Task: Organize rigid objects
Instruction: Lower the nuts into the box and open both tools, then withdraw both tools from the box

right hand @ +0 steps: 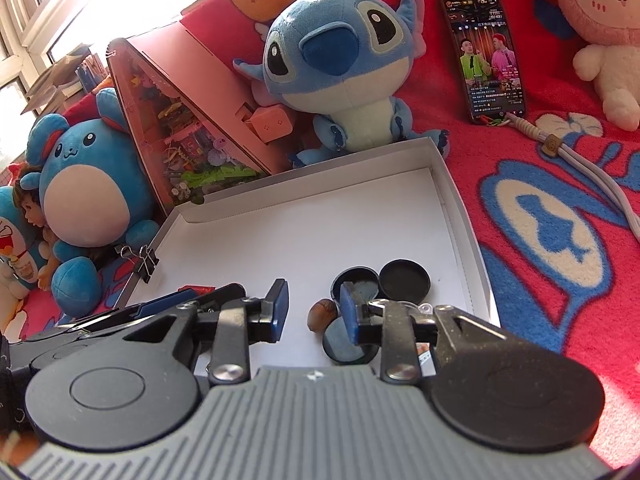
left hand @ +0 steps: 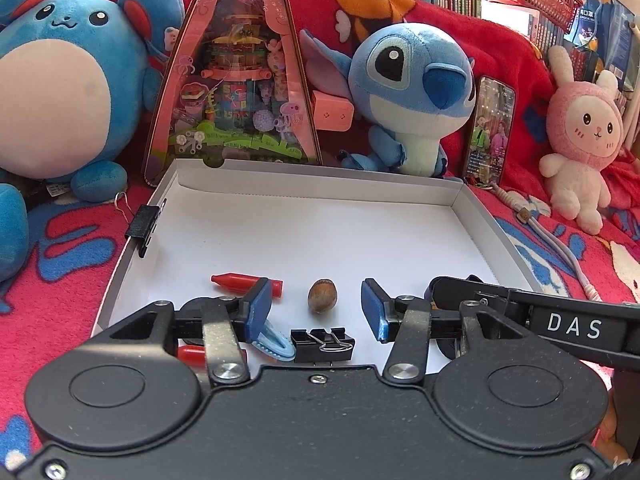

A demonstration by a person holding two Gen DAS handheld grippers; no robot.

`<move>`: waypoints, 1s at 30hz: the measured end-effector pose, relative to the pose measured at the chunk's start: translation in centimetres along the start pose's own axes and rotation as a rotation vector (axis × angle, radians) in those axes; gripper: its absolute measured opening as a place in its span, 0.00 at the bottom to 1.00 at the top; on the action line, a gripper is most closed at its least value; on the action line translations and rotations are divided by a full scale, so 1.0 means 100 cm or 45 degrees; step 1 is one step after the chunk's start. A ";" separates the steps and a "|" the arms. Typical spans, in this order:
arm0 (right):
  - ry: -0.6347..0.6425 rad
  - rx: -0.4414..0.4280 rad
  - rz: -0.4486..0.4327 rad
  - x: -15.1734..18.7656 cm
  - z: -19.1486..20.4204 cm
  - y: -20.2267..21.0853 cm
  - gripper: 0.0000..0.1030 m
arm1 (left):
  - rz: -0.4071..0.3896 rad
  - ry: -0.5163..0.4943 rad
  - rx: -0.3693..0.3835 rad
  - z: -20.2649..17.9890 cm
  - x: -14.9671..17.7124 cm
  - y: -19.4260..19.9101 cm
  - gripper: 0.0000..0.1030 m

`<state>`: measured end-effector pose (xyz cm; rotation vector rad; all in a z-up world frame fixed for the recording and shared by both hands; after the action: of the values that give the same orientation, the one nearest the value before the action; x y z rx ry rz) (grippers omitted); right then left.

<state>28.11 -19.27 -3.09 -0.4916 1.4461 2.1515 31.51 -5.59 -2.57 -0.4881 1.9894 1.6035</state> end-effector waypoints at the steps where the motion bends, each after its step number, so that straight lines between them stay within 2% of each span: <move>1: 0.006 0.000 -0.006 0.000 0.000 0.002 0.52 | -0.008 -0.001 -0.004 0.000 0.000 0.003 0.53; 3: 0.022 0.009 -0.030 0.001 0.000 0.008 0.57 | -0.023 -0.003 -0.017 0.002 0.000 0.010 0.57; 8: 0.021 0.047 -0.086 0.005 -0.004 0.024 0.72 | -0.068 0.011 -0.056 0.008 0.008 0.034 0.75; 14: 0.068 0.112 -0.191 0.023 -0.006 0.052 0.86 | -0.150 0.007 -0.102 0.016 0.030 0.069 0.81; 18: 0.088 0.161 -0.250 0.046 -0.006 0.069 0.91 | -0.177 0.010 -0.129 0.023 0.054 0.084 0.82; 20: 0.111 0.195 -0.274 0.059 -0.006 0.074 0.99 | -0.175 0.002 -0.158 0.025 0.067 0.086 0.82; 24: 0.167 0.276 -0.243 0.082 -0.006 0.067 1.00 | -0.112 -0.005 -0.220 0.032 0.089 0.077 0.83; 28: 0.142 0.315 -0.156 0.093 -0.014 0.048 1.00 | -0.022 0.037 -0.254 0.041 0.107 0.060 0.83; 30: 0.130 0.331 -0.114 0.099 -0.018 0.040 1.00 | -0.025 0.052 -0.254 0.045 0.112 0.056 0.84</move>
<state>17.78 -20.16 -6.22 -0.5639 1.6963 1.8579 20.17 0.59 -5.68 -0.6188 1.8565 1.8024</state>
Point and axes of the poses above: each gripper's, at about its wrist camera, not at the fingertips, and y roughly against the way its jaws point, z to its left, x to its underside, the point moved 9 cm from there along -y, roughly the way its jaws point, and after that the axes turned 13 degrees about z, right-handed, at the moved point
